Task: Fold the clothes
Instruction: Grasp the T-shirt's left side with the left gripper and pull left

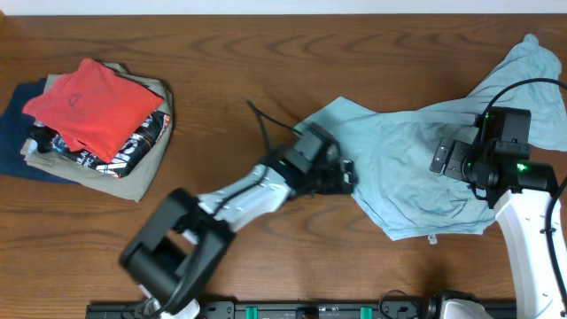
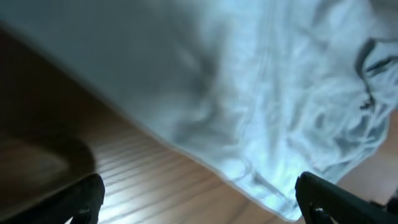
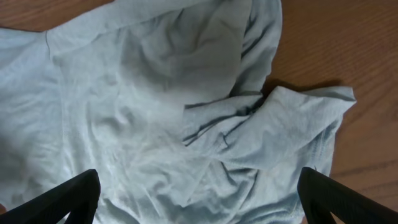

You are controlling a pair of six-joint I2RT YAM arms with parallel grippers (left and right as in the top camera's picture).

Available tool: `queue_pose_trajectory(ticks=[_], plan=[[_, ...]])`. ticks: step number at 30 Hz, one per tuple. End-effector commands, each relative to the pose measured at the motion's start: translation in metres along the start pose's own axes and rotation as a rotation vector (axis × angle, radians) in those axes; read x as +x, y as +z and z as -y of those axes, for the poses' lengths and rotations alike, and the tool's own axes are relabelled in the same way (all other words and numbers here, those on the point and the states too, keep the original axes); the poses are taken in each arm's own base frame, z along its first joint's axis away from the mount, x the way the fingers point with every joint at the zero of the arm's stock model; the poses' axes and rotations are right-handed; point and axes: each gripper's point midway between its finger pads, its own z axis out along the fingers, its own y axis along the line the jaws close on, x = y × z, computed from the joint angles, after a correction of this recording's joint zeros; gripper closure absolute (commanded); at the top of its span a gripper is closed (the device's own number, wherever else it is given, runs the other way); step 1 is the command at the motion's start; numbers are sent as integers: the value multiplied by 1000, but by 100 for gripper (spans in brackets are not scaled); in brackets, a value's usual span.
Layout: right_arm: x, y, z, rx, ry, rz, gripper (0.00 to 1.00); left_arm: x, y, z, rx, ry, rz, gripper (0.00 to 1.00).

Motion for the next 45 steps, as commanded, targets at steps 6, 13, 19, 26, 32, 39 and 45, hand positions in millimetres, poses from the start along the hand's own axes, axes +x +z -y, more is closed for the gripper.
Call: queue_pose_trajectory(ticks=[6,13,19,26,32,39,45], plan=[[-4,-5,0,-13,2,13,1,14,48,22,81,-88,-10,46],[-3,-5,4,-5,17,8,7,10,28,-14,-25,-103,-43,94],[6,-4,16,20,64,-36,15,12,-61,-102,-341,-120,-113,94],[13,7,25,45,130,-89,13,-13,-144,-148,-435,-169,-16,94],[22,38,39,147,151,-169,5,-19,-152,-157,-439,-202,11,94],[32,81,62,219,287,-248,5,-20,-153,-160,-455,-186,16,94],[38,113,80,227,366,-289,7,-21,-153,-160,-455,-186,18,94]])
